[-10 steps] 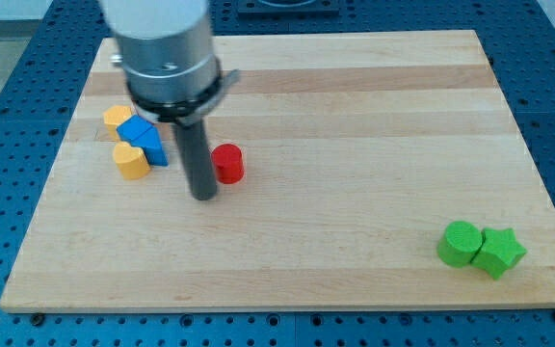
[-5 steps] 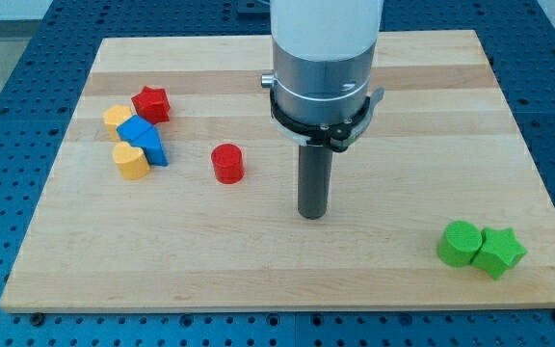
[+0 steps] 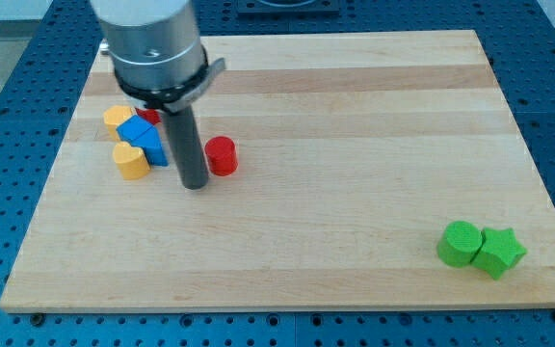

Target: Push the red circle into the blue cube

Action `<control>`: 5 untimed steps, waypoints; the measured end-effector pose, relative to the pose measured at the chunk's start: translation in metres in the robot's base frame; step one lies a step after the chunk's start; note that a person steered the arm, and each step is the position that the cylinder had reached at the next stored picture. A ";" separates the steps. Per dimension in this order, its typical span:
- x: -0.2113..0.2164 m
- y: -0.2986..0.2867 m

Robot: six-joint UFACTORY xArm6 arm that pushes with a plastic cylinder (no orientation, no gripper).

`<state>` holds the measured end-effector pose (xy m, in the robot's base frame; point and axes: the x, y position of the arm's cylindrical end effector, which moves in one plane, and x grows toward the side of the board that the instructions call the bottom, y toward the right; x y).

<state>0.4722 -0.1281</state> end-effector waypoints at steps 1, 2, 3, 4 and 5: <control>0.000 -0.017; 0.039 0.028; 0.020 0.111; -0.005 0.119; -0.022 0.084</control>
<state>0.4506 -0.0443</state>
